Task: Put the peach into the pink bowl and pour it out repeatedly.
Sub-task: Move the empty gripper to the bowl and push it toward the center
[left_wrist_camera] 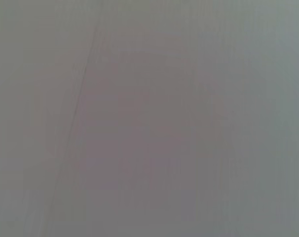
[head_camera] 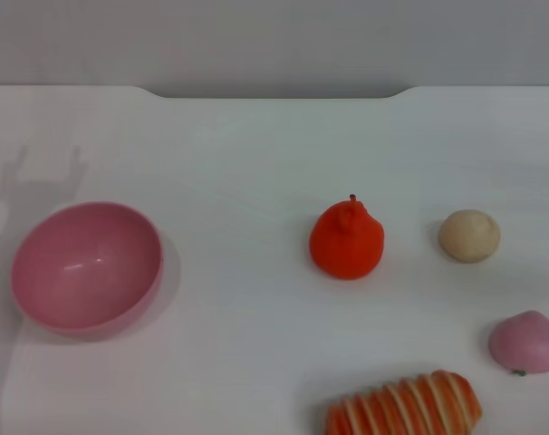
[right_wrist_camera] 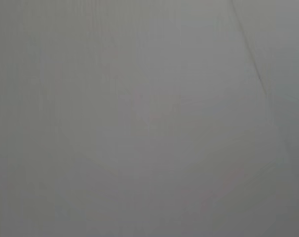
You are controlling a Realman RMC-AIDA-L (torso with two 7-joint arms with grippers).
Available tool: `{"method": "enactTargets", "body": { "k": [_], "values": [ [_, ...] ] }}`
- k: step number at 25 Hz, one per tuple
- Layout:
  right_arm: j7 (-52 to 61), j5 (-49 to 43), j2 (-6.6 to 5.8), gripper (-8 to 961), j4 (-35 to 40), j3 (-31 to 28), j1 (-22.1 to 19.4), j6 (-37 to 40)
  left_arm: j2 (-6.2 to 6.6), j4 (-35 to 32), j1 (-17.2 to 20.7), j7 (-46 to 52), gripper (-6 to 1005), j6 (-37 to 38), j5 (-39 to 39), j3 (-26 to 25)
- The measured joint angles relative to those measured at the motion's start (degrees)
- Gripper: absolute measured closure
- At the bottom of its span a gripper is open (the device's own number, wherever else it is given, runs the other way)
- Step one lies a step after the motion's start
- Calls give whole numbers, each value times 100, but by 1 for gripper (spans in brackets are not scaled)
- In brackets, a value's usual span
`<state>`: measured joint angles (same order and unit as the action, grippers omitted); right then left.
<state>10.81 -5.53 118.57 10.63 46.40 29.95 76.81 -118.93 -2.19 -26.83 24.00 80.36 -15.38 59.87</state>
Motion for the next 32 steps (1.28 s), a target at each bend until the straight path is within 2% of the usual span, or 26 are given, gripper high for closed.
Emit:
{"method": "enactTargets", "body": {
  "k": [13, 25, 32],
  "values": [
    [0, 0, -9, 443, 0, 11, 45, -7, -12, 70, -41, -27, 181, -45, 8, -27],
    [0, 5, -4, 446, 0, 0, 124, -78, 30, 9, -84, 383, 182, -538, 9, -56],
    [0, 9, 9, 448, 0, 0, 135, -84, 32, 0, -95, 398, 183, -578, 9, -55]
  ]
}}
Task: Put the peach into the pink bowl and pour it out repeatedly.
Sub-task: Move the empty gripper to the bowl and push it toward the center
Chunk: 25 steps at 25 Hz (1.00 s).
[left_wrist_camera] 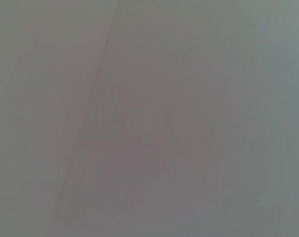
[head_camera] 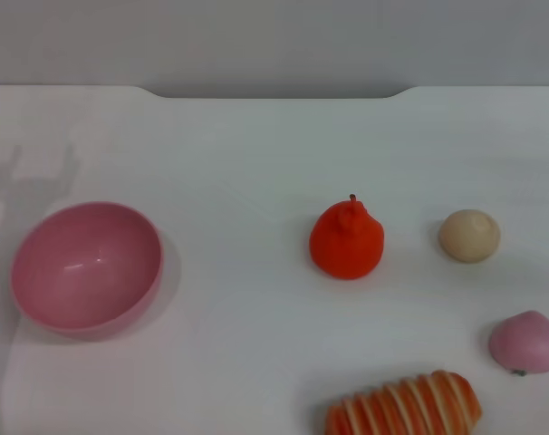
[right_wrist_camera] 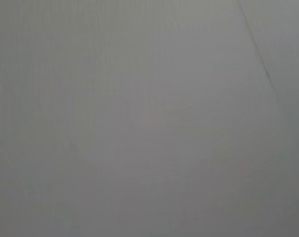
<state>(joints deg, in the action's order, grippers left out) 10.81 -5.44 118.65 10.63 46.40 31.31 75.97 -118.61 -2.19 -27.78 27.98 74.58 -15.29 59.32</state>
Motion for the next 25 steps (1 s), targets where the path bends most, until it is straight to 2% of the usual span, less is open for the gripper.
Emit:
{"method": "enactTargets", "body": {
  "k": [7, 8, 9, 10, 11, 12, 14, 16, 17, 18, 19, 20, 22, 23, 24, 25],
  "values": [
    [1, 0, 3, 450, 0, 0, 27, -4, 26, -124, -1, 322, 183, -97, -51, 80],
    [31, 0, 4, 450, 0, 4, 28, -4, 73, -387, 70, 766, 183, -103, -64, 347],
    [75, 0, 7, 450, 0, 15, 31, -4, 73, -387, 70, 766, 183, -103, -64, 347],
    [148, 0, 9, 451, -1, 28, 31, -4, 217, -990, 236, 1615, 183, -123, -81, 956],
    [231, 0, 10, 451, -3, 39, 31, -4, 287, -1222, 277, 1937, 183, -131, -86, 1133],
    [352, -1, 10, 451, -9, 50, 31, -4, 287, -1222, 277, 1937, 184, -131, -86, 1133],
    [644, -25, 9, 452, -26, 54, 7, -11, 598, -1917, 373, 3106, 184, -127, -305, 1622],
    [928, -44, 6, 452, -35, 60, -25, -43, 883, -2456, 360, 4188, 184, -73, -796, 1701],
    [1023, -45, 4, 453, -39, 60, -39, -63, 883, -2456, 360, 4188, 184, -73, -796, 1701],
    [1049, -47, 4, 453, -45, 61, -46, -69, 1249, -3016, 230, 5461, 184, 181, -1623, 1639],
    [1065, -51, 3, 453, -59, 63, -54, -74, 1343, -3157, 179, 5779, 184, 301, -1904, 1613],
    [1066, -53, 2, 454, -76, 63, -62, -78, 1526, -3418, 67, 6465, 184, 526, -2448, 1534],
    [1064, -58, 2, 454, -99, 62, -72, -81, 1526, -3418, 67, 6465, 184, 526, -2448, 1534],
    [1051, -59, 1, 454, -107, 62, -77, -88, 1659, -3621, -53, 6978, 184, 682, -2935, 1417],
    [1041, -59, 0, 455, -110, 62, -83, -108, 1874, -4129, -346, 8378, 185, 1136, -4620, 890],
    [1032, -60, -4, 455, -113, 61, -88, -160, 1884, -4394, -463, 8925, 185, 1328, -5490, 550]
  ]
}}
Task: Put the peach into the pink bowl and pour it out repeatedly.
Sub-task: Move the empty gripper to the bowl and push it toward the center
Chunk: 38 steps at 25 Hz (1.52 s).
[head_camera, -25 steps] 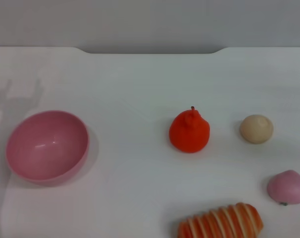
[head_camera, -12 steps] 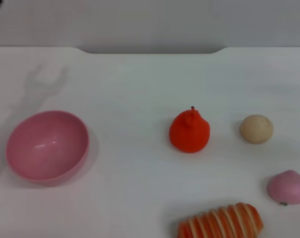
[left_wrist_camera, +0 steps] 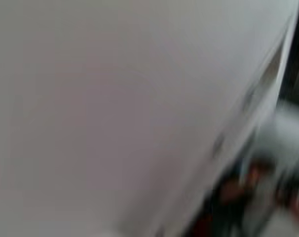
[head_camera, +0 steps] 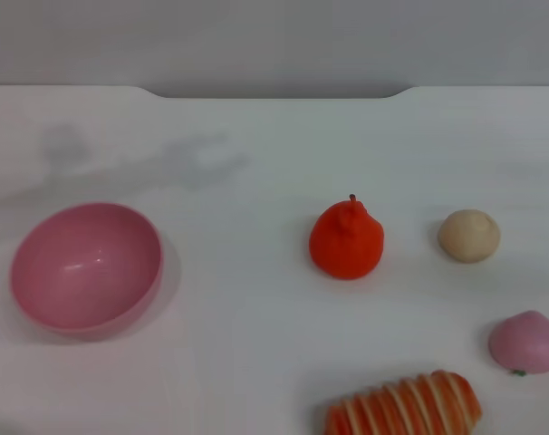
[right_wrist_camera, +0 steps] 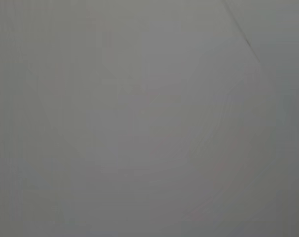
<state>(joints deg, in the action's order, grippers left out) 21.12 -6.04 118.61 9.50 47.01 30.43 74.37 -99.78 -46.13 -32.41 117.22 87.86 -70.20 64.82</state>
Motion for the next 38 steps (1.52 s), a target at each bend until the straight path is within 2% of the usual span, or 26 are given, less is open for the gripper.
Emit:
{"method": "enactTargets", "body": {
  "k": [1, 2, 3, 4, 5, 9, 13, 17, 19, 21, 23, 24, 27, 29, 34, 38],
  "values": [
    [0, 0, 0, 455, 0, 0, 0, 0, -3, -261, -88, 470, 185, 156, -801, -296],
    [-1, -1, -4, 455, -1, 1, -2, -31, -12, -362, -110, 649, 185, 212, -1148, -384],
    [-2, -1, -9, 456, -1, 0, -5, -49, -80, -940, -203, 1366, 185, 497, -2710, -752],
    [-2, -2, -12, 456, -2, 1, -8, -58, -90, -1034, -208, 1462, 185, 535, -2916, -782],
    [-3, -2, -16, 456, -1, 0, -12, -60, -115, -1336, -218, 1760, 185, 667, -3572, -856],
    [-4, -2, -22, 457, 5, 0, -38, -63, -212, -2228, -147, 2526, 185, 804, -5222, -929],
    [-4, -2, -22, 459, 12, 1, -53, -63, -387, -2799, -97, 3016, 185, 946, -6460, -958],
    [10, -23, -23, 460, 16, 0, -61, -60, -656, -2921, -173, 3118, 186, 1126, -7487, -931],
    [22, -59, -21, 460, 20, 0, -66, -52, -864, -2961, -233, 3096, 186, 1100, -8123, -932],
    [29, -63, -19, 461, 21, 1, -67, -47, -1032, -2974, -270, 3040, 186, 1063, -8481, -947],
    [32, -65, -18, 461, 20, 1, -68, -35, -1083, -2975, -278, 3019, 186, 1055, -8543, -949],
    [33, -66, -17, 462, 20, 1, -70, -30, -1188, -2954, -286, 2988, 186, 1035, -8637, -921],
    [35, -70, -16, 462, 16, 2, -79, -18, -1256, -2941, -287, 2985, 186, 1003, -8728, -907],
    [36, -73, -15, 463, 11, 10, -84, -15, -1379, -2936, -231, 2985, 185, 916, -8993, -914],
    [34, -80, -13, 464, 8, 28, -93, -12, -1462, -2898, -144, 2985, 185, 839, -9106, -943],
    [17, -82, -13, 466, 7, 72, -93, -5, -1506, -2615, -71, 2985, 185, 646, -9115, -917]
  ]
}}
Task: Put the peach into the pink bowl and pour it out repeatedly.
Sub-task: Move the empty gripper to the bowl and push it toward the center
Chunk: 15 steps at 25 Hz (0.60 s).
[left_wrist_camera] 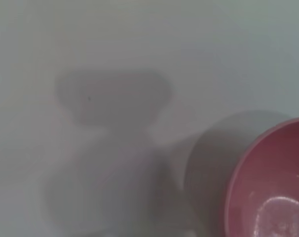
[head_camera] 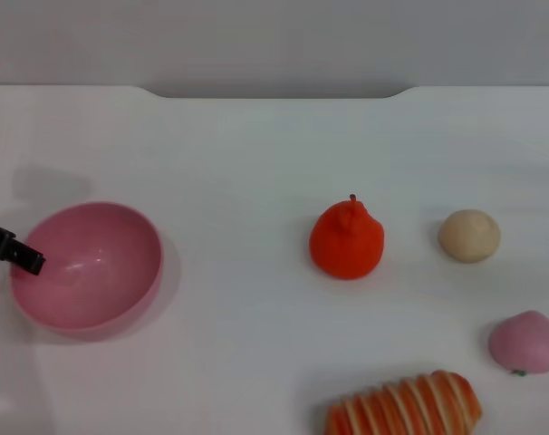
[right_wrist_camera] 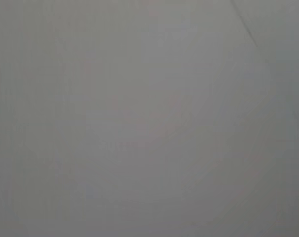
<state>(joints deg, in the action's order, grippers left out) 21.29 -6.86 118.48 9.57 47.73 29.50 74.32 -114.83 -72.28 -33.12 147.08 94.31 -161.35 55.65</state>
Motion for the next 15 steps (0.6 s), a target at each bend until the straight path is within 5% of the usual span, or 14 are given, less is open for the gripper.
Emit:
{"method": "enactTargets", "body": {
  "k": [15],
  "values": [
    [-23, 0, -5, 470, 21, 8, 7, -19, -233, 662, 32, -53, 185, -766, -11, 7]
  ]
}}
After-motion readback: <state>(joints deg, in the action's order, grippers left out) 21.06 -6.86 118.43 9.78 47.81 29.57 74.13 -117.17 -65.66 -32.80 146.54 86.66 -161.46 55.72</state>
